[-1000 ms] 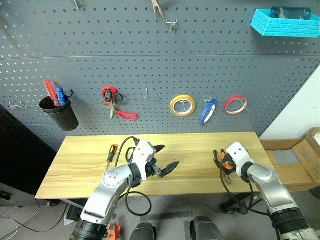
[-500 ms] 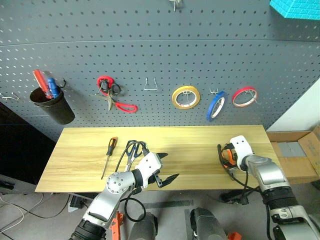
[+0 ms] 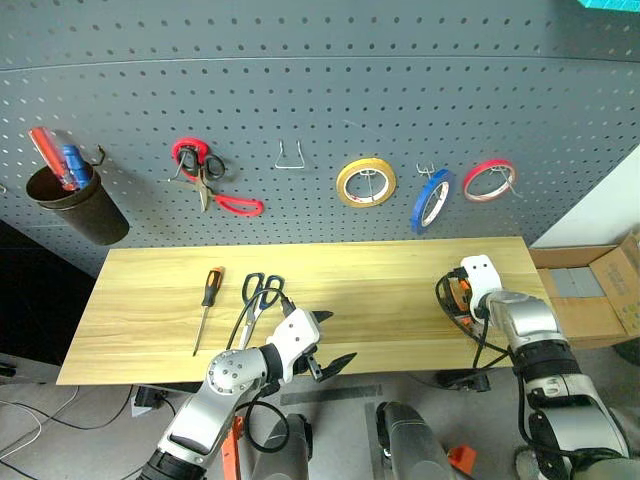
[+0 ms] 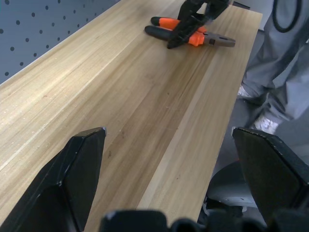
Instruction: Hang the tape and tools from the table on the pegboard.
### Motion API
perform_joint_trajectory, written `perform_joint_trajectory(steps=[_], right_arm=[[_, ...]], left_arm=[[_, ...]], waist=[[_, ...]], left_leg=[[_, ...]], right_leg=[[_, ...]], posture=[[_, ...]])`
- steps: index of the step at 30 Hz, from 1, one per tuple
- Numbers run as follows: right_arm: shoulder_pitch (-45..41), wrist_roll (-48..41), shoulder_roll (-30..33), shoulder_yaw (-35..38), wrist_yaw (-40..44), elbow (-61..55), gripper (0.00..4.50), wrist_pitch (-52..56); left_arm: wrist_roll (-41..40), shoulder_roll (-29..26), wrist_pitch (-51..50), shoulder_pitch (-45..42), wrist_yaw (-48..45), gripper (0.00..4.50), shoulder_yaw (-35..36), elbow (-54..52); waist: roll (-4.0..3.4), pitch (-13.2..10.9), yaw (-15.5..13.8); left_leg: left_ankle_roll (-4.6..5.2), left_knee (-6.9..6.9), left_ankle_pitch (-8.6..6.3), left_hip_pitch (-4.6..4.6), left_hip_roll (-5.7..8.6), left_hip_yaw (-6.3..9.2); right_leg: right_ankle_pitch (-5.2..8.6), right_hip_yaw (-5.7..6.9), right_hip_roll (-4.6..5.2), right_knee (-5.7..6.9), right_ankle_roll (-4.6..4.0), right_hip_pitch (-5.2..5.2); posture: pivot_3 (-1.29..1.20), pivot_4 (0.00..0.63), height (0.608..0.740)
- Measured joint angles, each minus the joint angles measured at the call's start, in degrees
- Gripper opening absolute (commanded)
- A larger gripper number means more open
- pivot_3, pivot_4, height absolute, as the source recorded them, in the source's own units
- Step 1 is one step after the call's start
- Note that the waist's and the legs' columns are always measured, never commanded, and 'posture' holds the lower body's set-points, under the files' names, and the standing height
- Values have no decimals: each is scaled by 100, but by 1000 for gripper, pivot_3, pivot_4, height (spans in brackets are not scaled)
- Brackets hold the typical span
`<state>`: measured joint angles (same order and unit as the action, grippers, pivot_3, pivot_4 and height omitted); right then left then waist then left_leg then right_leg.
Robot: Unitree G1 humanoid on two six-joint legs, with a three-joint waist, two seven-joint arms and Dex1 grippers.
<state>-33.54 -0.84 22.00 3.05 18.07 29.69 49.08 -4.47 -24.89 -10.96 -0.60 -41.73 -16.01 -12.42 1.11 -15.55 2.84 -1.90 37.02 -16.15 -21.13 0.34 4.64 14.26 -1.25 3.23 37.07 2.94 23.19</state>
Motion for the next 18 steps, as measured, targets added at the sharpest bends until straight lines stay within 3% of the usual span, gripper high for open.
perform_joint_trajectory(steps=[5,8,12,18], right_arm=[[-260,-10,57,4,-4,491,4490,-229],[-313,-2,104,-45,59,629,3906,-359],[-320,-7,111,-82,71,660,2724,-422],[-273,-18,120,-94,73,604,2722,-438]], left_arm=[[-3,8,-58,0,-8,4500,2,-73],[-35,27,-111,-7,-15,4500,2,-121],[-91,41,-114,-23,-14,4500,3,-123],[-96,55,-112,-107,-15,4500,3,-121]], waist=[[11,-9,-8],[12,-10,-8],[12,-10,-13],[14,-11,-16]], left_leg=[[0,0,0,1,1,0],[0,0,0,1,0,0],[0,0,0,0,0,1],[0,-1,0,0,0,2]], right_leg=[[0,0,0,-1,0,-2],[0,1,0,-2,0,-2],[0,2,0,-3,0,-2],[0,3,0,-4,1,-2]], posture=[[28,330,740],[27,329,740],[25,327,740],[28,316,740]])
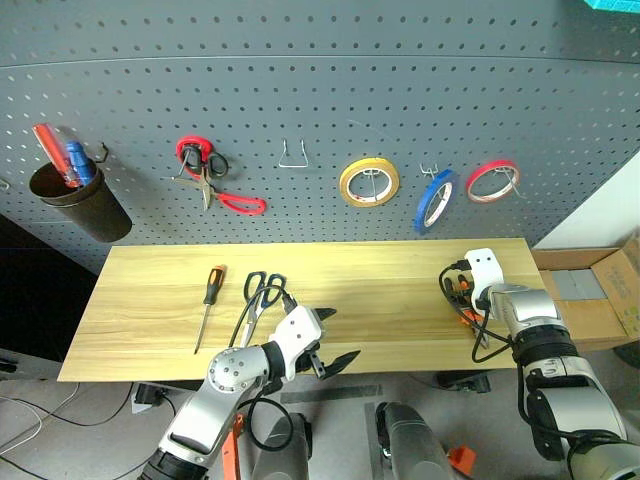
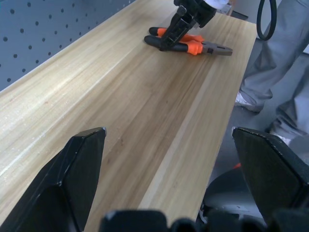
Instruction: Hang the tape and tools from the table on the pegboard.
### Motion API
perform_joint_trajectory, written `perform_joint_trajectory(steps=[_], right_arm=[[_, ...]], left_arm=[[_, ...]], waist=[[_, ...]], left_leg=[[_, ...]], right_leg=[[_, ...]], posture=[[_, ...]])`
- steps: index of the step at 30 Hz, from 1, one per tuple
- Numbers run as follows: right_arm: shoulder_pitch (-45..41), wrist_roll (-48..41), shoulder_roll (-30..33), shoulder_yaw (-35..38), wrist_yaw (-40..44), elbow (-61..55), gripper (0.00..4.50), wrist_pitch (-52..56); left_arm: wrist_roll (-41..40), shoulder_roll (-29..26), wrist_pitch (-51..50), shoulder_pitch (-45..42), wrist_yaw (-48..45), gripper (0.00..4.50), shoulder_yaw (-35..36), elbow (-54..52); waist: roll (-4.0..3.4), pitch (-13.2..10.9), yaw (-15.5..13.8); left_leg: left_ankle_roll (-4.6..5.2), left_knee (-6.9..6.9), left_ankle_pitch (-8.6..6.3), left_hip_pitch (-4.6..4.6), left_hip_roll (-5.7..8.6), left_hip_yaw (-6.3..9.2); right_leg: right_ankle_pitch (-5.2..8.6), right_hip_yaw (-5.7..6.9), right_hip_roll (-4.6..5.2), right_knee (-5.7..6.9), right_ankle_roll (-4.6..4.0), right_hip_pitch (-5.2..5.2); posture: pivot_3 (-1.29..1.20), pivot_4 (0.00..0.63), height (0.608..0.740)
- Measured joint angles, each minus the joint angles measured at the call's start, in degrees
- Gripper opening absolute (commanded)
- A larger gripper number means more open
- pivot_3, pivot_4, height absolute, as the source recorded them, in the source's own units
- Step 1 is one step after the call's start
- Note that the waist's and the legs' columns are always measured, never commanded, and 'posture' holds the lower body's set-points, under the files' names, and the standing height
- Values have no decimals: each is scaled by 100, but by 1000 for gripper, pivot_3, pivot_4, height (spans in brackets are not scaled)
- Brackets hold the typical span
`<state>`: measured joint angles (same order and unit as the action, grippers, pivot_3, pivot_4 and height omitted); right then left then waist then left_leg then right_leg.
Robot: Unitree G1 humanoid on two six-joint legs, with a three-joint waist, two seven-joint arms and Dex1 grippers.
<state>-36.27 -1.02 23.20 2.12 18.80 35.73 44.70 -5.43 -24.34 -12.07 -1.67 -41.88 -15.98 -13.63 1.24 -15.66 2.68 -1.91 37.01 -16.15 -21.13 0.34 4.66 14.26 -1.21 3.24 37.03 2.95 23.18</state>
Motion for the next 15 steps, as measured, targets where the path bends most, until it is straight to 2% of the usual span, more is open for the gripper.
perform_joint_trajectory(steps=[3,5,7,10,15], right_arm=[[334,14,74,-181,209,-517,2722,-33],[737,-11,143,-466,575,-1191,2722,-65],[1290,-72,251,-860,1073,-2253,2722,-222],[1622,-283,254,-1184,1511,-3307,2722,-304],[1563,-772,-368,-1261,1613,-4947,2722,-451]], left_arm=[[-20,-2,2,-37,1,4500,33,2],[-121,-8,-21,-10,9,4500,135,-7],[-381,33,-179,141,68,4500,393,-257],[-770,100,-447,380,197,4500,685,-730],[-1511,202,-1093,1256,640,4500,1145,-2035]], waist=[[-2,-1,-17],[-4,-1,-32],[-7,-2,-17],[-12,-4,-10],[-27,41,-94]], left_leg=[[0,-5,0,-6,-1,6],[-1,-4,0,-26,-2,14],[-2,0,0,-78,-4,16],[-4,2,1,-101,-5,24],[-14,4,2,-103,-2,45]], right_leg=[[1,6,0,-5,1,4],[3,14,0,-6,3,19],[2,11,0,1,2,75],[2,7,7,8,2,100],[2,18,11,1,3,96]], posture=[[35,301,740],[36,283,740],[38,273,740],[51,231,740],[76,174,740]])
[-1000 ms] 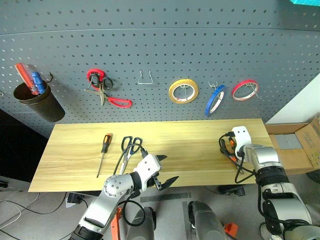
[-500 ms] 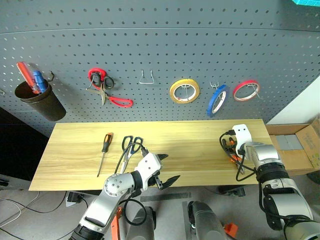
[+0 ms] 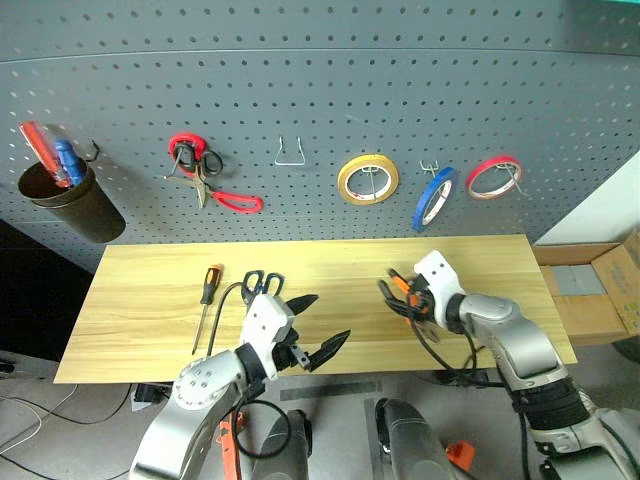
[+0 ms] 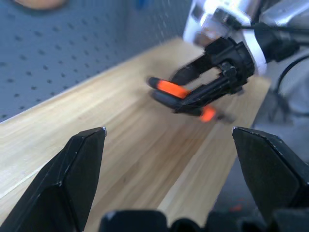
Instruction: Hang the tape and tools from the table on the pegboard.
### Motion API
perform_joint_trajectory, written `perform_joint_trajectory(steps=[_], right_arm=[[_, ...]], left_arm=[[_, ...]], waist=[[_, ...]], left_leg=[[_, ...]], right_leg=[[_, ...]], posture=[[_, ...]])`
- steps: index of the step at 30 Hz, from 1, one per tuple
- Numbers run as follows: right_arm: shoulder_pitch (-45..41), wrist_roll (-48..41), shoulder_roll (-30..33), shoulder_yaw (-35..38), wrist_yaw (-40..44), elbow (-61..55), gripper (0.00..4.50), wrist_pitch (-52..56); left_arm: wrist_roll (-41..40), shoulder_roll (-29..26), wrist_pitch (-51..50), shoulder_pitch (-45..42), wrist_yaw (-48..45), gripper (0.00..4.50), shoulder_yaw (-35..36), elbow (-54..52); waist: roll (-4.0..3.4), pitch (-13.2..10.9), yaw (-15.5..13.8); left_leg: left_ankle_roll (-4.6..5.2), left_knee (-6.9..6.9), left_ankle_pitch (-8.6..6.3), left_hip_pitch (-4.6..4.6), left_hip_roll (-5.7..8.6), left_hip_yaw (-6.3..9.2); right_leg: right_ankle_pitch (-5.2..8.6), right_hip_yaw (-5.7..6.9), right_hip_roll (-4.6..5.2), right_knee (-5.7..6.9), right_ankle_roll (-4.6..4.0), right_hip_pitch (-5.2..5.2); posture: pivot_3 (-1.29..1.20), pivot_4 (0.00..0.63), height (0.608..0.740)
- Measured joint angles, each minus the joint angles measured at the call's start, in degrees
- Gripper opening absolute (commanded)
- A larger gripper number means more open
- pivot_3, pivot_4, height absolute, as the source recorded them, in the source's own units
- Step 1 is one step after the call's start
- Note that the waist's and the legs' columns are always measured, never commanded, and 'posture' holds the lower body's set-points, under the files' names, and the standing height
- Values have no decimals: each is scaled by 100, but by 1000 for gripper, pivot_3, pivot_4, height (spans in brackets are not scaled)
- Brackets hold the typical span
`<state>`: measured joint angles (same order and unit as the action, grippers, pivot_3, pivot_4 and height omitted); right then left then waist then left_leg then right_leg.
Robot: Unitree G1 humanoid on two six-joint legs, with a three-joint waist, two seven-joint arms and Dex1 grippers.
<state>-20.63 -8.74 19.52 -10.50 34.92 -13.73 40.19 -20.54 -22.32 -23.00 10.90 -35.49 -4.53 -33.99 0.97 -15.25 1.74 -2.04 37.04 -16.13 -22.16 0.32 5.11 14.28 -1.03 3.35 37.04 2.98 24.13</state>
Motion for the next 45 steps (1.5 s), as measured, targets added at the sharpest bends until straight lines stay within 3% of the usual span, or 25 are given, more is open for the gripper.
perform_joint_trajectory(steps=[7,11,16,23,29,37,45], right_arm=[[-715,-296,-1187,9,-397,-41,2722,-274],[-1422,-403,-1738,33,-547,265,2722,-752],[-2344,-370,-2324,227,-949,1399,2722,-1582],[-3492,-184,-2581,519,-1357,2756,2722,-3103],[-4282,-86,-2588,853,-1656,3889,2722,-4201],[-4520,-84,-2680,956,-1744,5105,2722,-4862],[-4865,-75,-2604,1145,-1761,5924,2722,-5473]], left_arm=[[-456,508,-424,746,1175,4500,701,-1257],[-445,626,-404,752,1664,4500,1080,-1395],[-335,627,-389,180,1982,4500,1120,-1371],[-292,609,-395,-710,2163,4500,1176,-930],[-160,567,-459,-1460,2239,4500,1011,-485],[-57,553,-537,-2362,2205,4500,892,401],[-48,291,-564,-2732,1969,4500,939,997]], waist=[[19,198,-217],[18,367,-303],[53,565,-397],[60,720,-493],[67,728,-489],[56,696,-457],[40,418,-383]], left_leg=[[-66,1,34,-24,13,-3],[-70,-4,36,-19,10,-3],[-92,-3,49,0,12,-6],[-101,-8,55,34,4,-14],[-105,-7,59,40,2,-14],[-102,-6,58,38,2,-19],[-79,-5,46,45,-1,-14]], right_leg=[[-2,20,3,-4,1,4],[-3,23,-9,-1,-1,4],[-11,21,-15,6,-9,-5],[-17,15,-27,21,-19,-19],[-21,13,-30,32,-25,-20],[-19,6,-29,56,-29,-6],[-8,10,-29,84,-48,-3]], posture=[[155,105,740],[196,83,740],[224,61,740],[223,50,740],[219,72,740],[208,165,740],[208,246,740]])
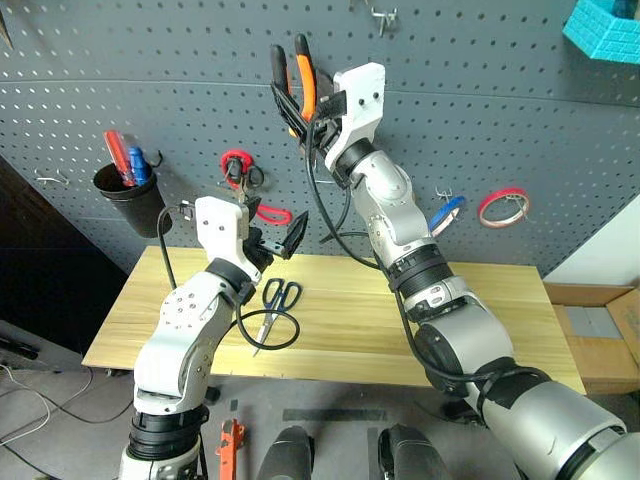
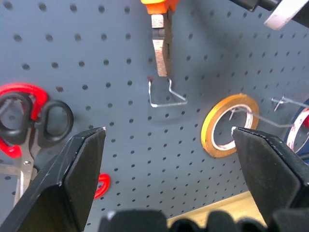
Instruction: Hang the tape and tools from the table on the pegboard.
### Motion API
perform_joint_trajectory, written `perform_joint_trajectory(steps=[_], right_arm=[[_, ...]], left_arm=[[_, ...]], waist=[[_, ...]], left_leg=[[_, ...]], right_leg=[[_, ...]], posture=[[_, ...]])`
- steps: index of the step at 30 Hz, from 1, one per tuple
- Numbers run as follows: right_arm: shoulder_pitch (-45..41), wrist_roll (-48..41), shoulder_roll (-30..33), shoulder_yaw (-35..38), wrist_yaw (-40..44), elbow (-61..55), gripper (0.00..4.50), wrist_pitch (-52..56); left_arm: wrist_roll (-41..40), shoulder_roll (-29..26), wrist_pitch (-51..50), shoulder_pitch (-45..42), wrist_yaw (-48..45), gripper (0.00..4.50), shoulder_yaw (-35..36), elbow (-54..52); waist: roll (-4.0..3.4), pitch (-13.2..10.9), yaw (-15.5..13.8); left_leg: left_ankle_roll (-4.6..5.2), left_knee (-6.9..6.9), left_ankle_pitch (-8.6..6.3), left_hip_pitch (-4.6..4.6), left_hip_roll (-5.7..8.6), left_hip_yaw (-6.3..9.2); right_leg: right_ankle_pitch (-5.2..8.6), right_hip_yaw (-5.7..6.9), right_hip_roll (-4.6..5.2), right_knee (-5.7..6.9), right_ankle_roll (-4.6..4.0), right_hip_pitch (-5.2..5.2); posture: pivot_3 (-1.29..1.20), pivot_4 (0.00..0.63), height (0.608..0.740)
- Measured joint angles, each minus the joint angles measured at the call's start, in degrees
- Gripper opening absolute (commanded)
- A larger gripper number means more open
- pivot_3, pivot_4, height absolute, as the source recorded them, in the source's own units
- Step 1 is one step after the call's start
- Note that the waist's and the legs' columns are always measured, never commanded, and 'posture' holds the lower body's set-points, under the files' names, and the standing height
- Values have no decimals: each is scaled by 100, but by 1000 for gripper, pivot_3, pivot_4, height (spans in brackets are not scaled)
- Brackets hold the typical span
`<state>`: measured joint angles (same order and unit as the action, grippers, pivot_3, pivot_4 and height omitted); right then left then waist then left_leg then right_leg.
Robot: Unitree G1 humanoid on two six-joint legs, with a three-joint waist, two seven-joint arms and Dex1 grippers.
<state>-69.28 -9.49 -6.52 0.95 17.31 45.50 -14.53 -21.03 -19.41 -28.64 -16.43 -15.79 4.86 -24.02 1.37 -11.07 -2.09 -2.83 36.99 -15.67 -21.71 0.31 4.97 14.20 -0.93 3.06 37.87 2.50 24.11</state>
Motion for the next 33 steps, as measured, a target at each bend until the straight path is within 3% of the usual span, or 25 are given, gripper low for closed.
perform_joint_trajectory(steps=[8,18,24,32,33], right_arm=[[-150,185,43,10,-147,397,2722,-548],[-144,441,31,-4,-429,641,2722,-1026],[726,610,-121,-158,-604,210,2722,-830],[989,661,-58,-331,-593,-479,2722,-332],[990,666,-35,-348,-584,-506,3071,-293]], left_arm=[[-40,-175,-104,-72,-143,4500,127,197],[-67,-189,-268,-114,-190,4500,180,202],[-68,-193,-348,-115,-227,4500,219,177],[-61,-196,-354,-117,-232,4500,224,174],[-59,-196,-354,-117,-232,4500,224,175]], waist=[[3,-266,61],[3,-397,58],[-2,-418,64],[-7,-423,65],[-7,-423,64]], left_leg=[[-1,10,2,-7,2,19],[-9,11,16,-7,5,54],[-9,3,16,-16,5,51],[-10,-5,15,-18,7,52],[-10,-5,15,-18,7,52]], right_leg=[[0,10,5,16,-1,4],[-1,32,5,30,-3,-2],[-1,27,6,19,-3,5],[4,24,7,2,-5,4],[4,24,7,1,-5,3]], posture=[[223,285,740],[220,299,740],[219,300,740],[208,301,740],[207,300,740]])
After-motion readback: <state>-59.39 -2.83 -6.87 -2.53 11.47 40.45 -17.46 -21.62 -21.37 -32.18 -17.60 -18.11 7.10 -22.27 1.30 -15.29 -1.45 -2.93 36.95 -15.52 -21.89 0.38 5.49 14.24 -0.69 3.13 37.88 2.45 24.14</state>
